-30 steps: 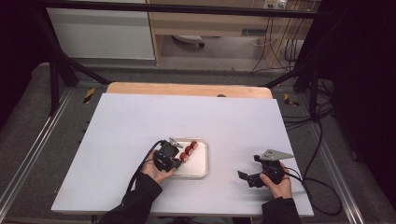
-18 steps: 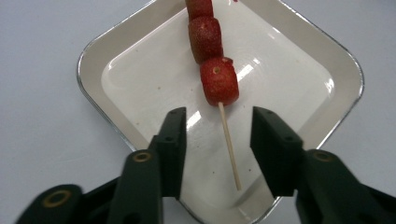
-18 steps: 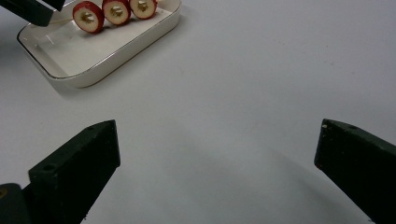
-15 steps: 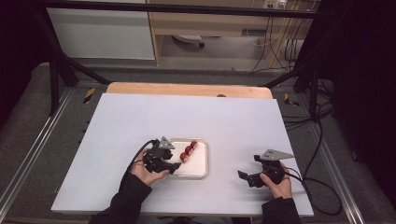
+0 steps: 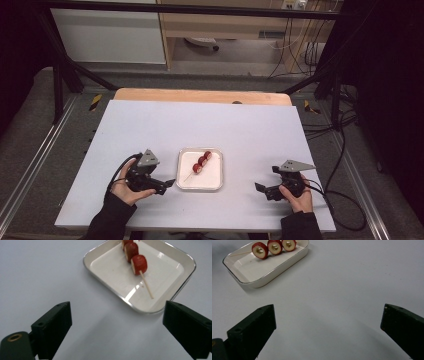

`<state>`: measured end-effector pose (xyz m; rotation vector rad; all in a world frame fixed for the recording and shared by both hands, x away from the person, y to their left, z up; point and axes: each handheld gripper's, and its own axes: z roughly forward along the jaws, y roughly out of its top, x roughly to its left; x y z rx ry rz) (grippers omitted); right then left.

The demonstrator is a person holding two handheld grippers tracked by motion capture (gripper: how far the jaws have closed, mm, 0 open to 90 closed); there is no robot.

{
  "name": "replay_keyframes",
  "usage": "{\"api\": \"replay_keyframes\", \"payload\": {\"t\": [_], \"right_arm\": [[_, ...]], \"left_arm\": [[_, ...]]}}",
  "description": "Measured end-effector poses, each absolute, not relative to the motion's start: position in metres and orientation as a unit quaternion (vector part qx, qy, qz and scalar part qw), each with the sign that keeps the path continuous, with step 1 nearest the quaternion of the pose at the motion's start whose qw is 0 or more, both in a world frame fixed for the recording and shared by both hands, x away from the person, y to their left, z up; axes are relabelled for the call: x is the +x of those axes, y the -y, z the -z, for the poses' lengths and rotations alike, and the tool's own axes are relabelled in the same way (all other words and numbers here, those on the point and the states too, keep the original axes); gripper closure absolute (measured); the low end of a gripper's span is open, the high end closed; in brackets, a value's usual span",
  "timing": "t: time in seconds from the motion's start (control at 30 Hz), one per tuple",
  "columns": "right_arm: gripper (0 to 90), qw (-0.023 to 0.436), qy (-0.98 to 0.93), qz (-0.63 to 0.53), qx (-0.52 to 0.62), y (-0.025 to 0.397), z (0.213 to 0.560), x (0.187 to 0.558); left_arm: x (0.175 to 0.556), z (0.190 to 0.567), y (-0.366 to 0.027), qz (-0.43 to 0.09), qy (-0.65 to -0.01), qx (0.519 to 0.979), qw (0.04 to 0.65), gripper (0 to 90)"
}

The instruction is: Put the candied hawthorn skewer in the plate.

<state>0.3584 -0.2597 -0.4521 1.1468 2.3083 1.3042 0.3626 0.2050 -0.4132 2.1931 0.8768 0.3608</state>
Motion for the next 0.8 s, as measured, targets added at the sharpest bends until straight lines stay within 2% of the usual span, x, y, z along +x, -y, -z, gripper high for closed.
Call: {"api": "replay_keyframes", "payload": {"t": [0.43, 0.8], "right_arm": [[0.5, 0.121, -0.799, -0.439, 0.393, 0.259, 0.454, 0.358], [0.5, 0.117, -0.803, -0.435, 0.39, 0.257, 0.455, 0.358]], "left_arm": [[0.351, 0.445, -0.257, -0.155, -0.371, 0.832, 0.382, 5.7], [0.35, 0.453, -0.266, -0.145, -0.37, 0.832, 0.387, 6.0]]}}
